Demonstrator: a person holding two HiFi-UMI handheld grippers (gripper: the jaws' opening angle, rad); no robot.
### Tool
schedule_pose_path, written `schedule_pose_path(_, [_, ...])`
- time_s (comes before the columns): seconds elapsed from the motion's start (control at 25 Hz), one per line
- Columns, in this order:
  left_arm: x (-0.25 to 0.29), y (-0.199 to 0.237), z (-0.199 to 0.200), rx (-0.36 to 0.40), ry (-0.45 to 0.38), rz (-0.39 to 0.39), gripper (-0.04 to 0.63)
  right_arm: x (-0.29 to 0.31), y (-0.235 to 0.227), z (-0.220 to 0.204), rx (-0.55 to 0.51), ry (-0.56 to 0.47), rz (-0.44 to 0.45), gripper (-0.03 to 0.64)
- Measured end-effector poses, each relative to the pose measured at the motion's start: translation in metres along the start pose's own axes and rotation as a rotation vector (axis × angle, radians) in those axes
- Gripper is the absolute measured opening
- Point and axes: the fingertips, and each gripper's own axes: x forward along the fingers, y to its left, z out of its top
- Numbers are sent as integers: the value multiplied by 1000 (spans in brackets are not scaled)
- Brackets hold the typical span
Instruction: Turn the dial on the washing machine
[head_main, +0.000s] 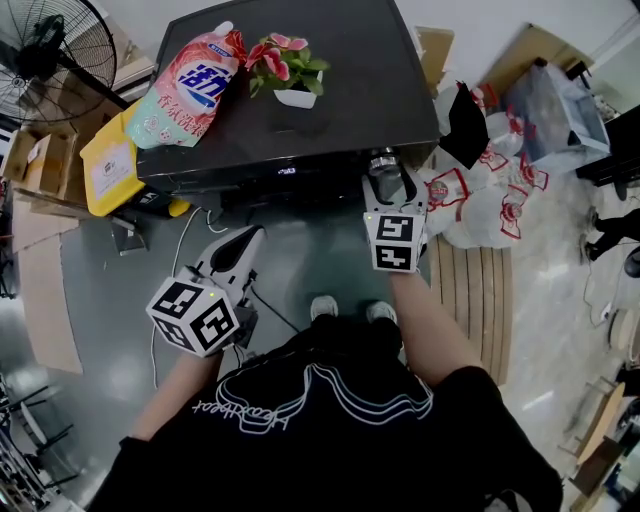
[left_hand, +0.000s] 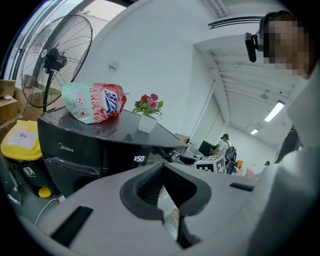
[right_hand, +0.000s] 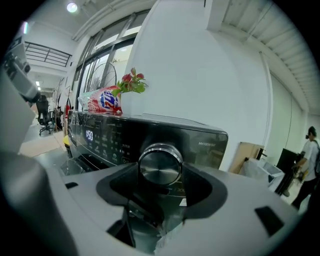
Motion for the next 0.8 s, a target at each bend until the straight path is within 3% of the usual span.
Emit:
schedule_pose_path(0.52, [2, 0, -3, 12, 5, 8, 3, 0, -5, -5, 353, -17, 91, 278])
schedule_pose_path(0.8, [3, 1, -5, 5, 7, 14, 3, 1, -6, -6, 489, -26, 130, 278])
